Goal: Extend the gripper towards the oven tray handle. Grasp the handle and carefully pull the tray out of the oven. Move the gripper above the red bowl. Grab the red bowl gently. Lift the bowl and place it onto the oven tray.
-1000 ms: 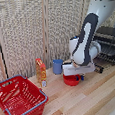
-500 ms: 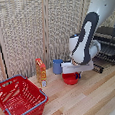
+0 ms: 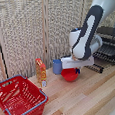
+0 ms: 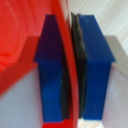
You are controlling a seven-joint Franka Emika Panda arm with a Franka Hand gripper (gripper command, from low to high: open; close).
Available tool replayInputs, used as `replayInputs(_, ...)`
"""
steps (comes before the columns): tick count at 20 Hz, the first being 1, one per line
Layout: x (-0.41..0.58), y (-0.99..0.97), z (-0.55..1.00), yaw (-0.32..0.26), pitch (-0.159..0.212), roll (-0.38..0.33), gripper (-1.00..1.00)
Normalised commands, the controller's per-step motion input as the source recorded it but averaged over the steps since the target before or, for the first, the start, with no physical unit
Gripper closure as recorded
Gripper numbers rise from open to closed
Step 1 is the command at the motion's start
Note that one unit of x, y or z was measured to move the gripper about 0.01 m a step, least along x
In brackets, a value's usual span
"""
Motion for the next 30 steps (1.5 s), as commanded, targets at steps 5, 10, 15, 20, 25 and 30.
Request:
replayInputs(5,0.361,0.08,0.52,-0.143,0.0,-0.001,1.0)
replayInputs(10,0.512,0.08,0.53,-0.2,0.0,-0.016,1.0)
replayInputs(15,0.515,0.08,0.62,-0.213,0.01,-0.036,1.0)
replayInputs(20,0.438,0.04,0.77,-0.213,0.049,-0.043,1.0)
replayInputs(25,0.448,-0.17,0.7,-0.179,0.089,-0.008,1.0)
replayInputs(30,0.384,-0.53,0.48,-0.131,0.095,0.032,1.0)
